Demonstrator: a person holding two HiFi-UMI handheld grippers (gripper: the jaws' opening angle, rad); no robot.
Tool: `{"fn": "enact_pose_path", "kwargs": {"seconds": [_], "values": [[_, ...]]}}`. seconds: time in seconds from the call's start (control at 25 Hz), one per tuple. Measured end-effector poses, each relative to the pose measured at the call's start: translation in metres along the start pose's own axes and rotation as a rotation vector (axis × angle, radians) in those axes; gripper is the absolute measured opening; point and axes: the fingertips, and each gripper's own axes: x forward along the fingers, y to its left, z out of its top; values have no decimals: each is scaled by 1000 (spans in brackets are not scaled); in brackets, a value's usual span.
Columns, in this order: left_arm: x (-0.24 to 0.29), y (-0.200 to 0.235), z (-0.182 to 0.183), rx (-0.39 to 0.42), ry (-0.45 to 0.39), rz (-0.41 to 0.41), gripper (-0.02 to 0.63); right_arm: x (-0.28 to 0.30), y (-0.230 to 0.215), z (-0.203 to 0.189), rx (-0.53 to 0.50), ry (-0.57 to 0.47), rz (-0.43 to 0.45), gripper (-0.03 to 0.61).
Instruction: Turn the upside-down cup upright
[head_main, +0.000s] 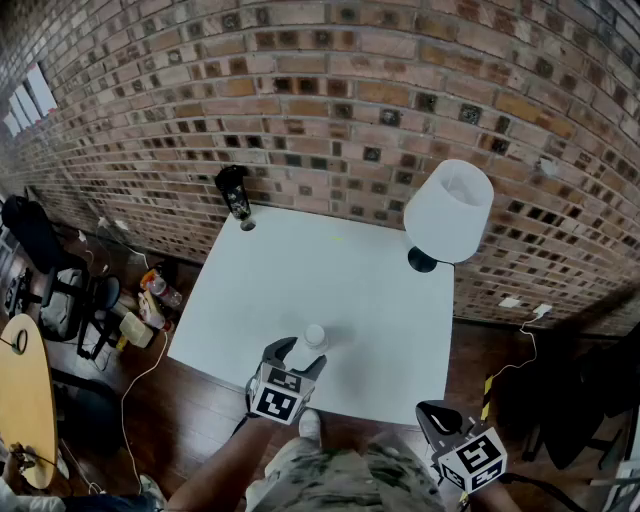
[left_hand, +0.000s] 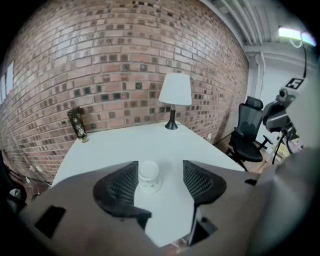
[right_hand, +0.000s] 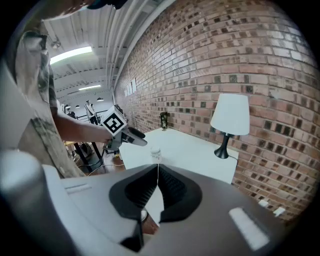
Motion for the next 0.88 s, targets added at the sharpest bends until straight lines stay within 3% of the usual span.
{"fn": "enact_pose_path", "kwargs": {"seconds": [0.28,0.56,0.68,0.76,0.88], "values": [[70,49,-12,45,128,4,299,82,-11,3,-36,210,78,3],[97,53,-27,32,182,39,299,73,-29,5,-63,238,82,3],[101,53,-28,24,167,45,253,70,-38,-4,-52,255,82,3],[100,51,-26,-26,136,21,252,70,-43,-10,-45,271,81,3],[95,49,-15,-187,53,-37,252,71,-48,-10,-44,278,86,3]]}}
